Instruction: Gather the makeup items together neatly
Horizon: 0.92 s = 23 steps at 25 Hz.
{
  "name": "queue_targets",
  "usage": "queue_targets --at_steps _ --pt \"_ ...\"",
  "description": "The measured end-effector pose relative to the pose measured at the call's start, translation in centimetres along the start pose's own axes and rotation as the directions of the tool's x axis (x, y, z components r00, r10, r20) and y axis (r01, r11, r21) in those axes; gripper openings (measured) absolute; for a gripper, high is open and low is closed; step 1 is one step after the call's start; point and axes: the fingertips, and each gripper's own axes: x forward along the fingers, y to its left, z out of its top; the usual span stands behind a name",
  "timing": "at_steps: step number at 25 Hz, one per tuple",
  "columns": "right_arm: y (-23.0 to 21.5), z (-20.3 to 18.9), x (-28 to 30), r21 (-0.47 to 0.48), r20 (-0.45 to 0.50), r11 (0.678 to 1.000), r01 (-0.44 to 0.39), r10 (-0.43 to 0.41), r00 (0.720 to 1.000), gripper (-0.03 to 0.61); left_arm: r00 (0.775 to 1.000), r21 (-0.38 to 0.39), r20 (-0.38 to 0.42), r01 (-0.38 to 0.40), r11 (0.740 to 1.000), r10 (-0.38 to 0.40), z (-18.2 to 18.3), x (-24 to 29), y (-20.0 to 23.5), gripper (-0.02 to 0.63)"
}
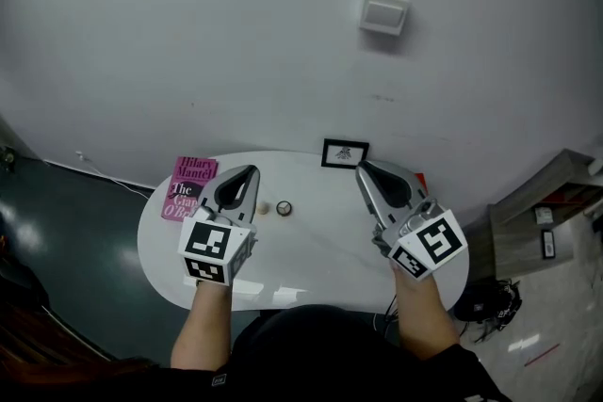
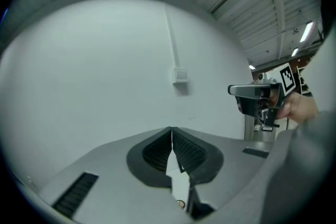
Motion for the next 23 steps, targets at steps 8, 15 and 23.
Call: queue_targets --at_steps 8,15,23 --pt "-1.6 -1.9 -1.2 0.08 -0.009 0.997 0.02 -0.019 1.0 0.034 1.0 -0.05 0.023 0.016 0.999 -0.015 0.0 0.3 -0.2 0.015" --pt "-2.2 -2.0 -1.3 0.095 -0.006 0.995 0.034 -0.034 0.999 0.034 0.999 -0.072 0.036 0.014 0.997 -0.012 0.3 0.4 0.2 0.015" --pt "-2.1 -1.8 -0.7 0.098 -0.005 0.995 0.028 -0.027 1.0 0.034 0.999 -0.07 0.035 0.041 0.997 -0.038 0.5 1.1 -0.7 0.015"
